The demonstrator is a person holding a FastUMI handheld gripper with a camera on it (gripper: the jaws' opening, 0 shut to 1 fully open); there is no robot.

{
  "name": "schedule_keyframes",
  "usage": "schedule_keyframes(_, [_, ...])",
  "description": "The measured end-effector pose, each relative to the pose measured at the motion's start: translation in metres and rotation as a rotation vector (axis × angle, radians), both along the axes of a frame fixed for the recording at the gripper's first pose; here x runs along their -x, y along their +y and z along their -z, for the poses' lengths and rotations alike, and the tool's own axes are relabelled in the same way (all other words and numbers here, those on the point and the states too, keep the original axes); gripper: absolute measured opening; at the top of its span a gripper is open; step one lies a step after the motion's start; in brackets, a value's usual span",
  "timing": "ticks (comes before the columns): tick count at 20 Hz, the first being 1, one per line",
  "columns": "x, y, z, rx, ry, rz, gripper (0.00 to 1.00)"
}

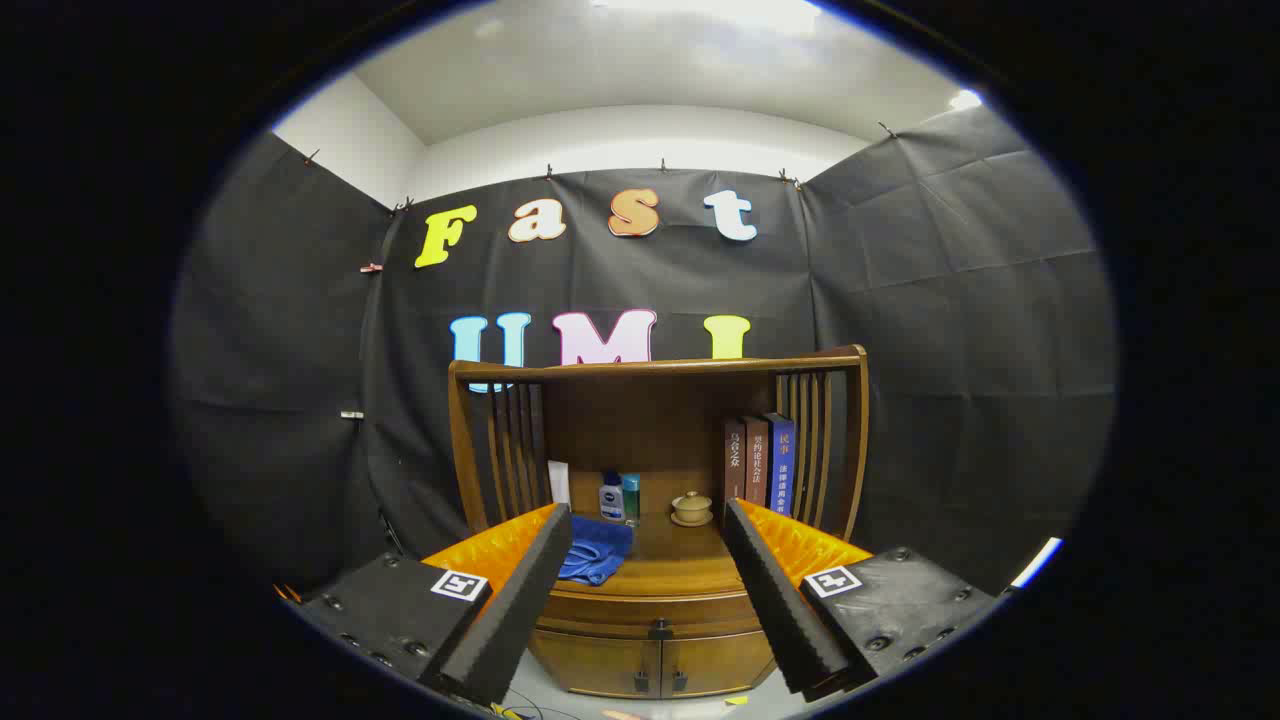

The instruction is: Pull open the drawer, take out the items inside it, and place them on the countertop above the cabinet.

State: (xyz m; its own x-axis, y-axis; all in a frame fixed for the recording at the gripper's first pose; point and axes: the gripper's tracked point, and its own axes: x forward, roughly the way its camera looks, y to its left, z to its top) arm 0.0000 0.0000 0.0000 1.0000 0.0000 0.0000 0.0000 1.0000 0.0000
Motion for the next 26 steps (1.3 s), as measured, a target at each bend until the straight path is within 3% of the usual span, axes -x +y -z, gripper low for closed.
schedule_keyframes(26, [-0.012, 0.0, -0.002, 0.016, 0.003, -0.001, 0.99])
